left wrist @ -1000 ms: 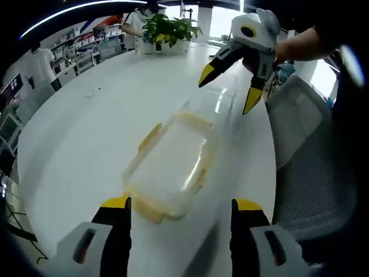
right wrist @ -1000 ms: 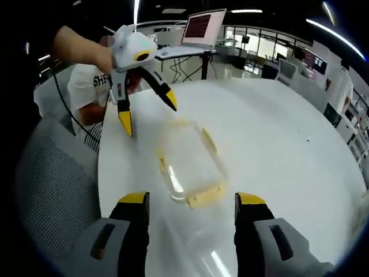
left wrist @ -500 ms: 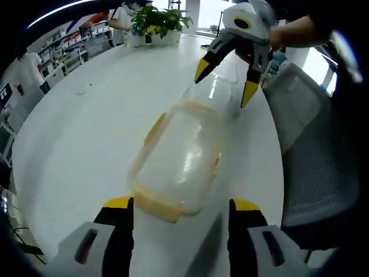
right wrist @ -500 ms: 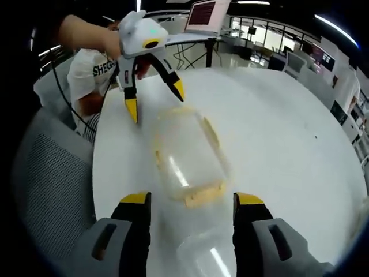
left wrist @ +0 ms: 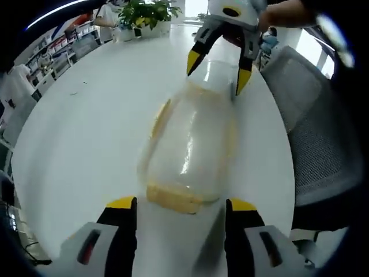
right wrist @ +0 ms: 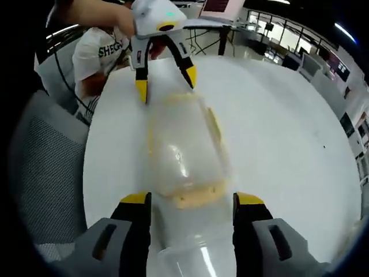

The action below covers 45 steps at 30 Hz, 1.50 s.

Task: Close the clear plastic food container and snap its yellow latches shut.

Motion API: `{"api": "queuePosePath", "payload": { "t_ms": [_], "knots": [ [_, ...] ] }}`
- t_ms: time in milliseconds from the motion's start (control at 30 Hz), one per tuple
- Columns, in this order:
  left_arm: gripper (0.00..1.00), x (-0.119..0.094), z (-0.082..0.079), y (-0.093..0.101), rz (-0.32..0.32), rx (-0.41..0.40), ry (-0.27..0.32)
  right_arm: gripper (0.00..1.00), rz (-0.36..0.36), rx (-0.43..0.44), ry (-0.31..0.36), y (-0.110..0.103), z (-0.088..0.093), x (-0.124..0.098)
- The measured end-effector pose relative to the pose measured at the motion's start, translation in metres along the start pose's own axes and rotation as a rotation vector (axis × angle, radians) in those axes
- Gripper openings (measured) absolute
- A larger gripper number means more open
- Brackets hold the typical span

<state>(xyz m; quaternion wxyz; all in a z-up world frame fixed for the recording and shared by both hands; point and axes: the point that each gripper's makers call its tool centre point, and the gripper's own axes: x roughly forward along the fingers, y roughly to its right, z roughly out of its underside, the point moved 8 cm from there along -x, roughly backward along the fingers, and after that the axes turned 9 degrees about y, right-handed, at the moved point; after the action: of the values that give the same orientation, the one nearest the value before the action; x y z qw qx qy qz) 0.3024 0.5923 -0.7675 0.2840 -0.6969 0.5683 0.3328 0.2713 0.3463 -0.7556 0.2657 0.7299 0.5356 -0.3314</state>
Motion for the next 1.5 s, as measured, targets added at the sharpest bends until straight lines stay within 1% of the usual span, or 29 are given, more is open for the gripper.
{"api": "queuePosePath", "payload": {
  "t_ms": [33, 133, 233, 333, 400, 467, 600, 700, 767, 800, 900, 967, 1067, 1133, 1500],
  "knots": [
    [0.57, 0.0, 0.0, -0.001, 0.006, 0.004, -0.004, 0.53, -0.001, -0.019, -0.013, 0.001, 0.0, 0.001],
    [0.55, 0.001, -0.001, -0.002, 0.019, 0.018, -0.016, 0.52, -0.013, -0.04, -0.025, 0.003, -0.002, 0.004],
    [0.54, 0.004, -0.001, -0.005, 0.028, 0.046, -0.03, 0.5, -0.026, -0.054, -0.046, 0.006, -0.003, 0.008],
    [0.53, 0.005, -0.001, -0.007, 0.038, 0.081, -0.052, 0.51, -0.041, -0.06, -0.071, 0.007, -0.002, 0.011],
    [0.52, 0.006, -0.002, -0.009, 0.046, 0.089, -0.056, 0.53, -0.049, -0.071, -0.088, 0.008, -0.001, 0.013],
    [0.49, 0.007, -0.003, -0.01, 0.059, 0.1, -0.058, 0.51, -0.058, -0.082, -0.107, 0.008, 0.0, 0.015],
    [0.47, 0.01, -0.004, -0.013, 0.069, 0.116, -0.07, 0.49, -0.07, -0.068, -0.118, 0.009, 0.001, 0.017],
    [0.46, 0.012, -0.003, -0.015, 0.08, 0.13, -0.083, 0.5, -0.079, -0.075, -0.141, 0.01, 0.001, 0.02],
    [0.44, 0.012, -0.003, -0.014, 0.102, 0.132, -0.081, 0.47, -0.089, -0.085, -0.156, 0.01, 0.002, 0.021],
    [0.42, 0.013, -0.004, -0.015, 0.104, 0.148, -0.071, 0.45, -0.093, -0.082, -0.159, 0.01, 0.001, 0.022],
    [0.37, 0.014, -0.006, -0.015, 0.117, 0.153, -0.074, 0.4, -0.091, -0.098, -0.167, 0.012, 0.0, 0.022],
    [0.35, 0.014, -0.006, -0.016, 0.125, 0.164, -0.073, 0.38, -0.088, -0.099, -0.18, 0.013, 0.0, 0.023],
    [0.35, 0.014, -0.007, -0.016, 0.126, 0.17, -0.076, 0.38, -0.083, -0.122, -0.2, 0.012, 0.0, 0.025],
    [0.34, 0.015, -0.007, -0.015, 0.122, 0.166, -0.073, 0.37, -0.084, -0.115, -0.204, 0.013, -0.001, 0.025],
    [0.33, 0.014, -0.006, -0.012, 0.114, 0.157, -0.065, 0.35, -0.094, -0.116, -0.203, 0.014, 0.0, 0.024]
  ]
}}
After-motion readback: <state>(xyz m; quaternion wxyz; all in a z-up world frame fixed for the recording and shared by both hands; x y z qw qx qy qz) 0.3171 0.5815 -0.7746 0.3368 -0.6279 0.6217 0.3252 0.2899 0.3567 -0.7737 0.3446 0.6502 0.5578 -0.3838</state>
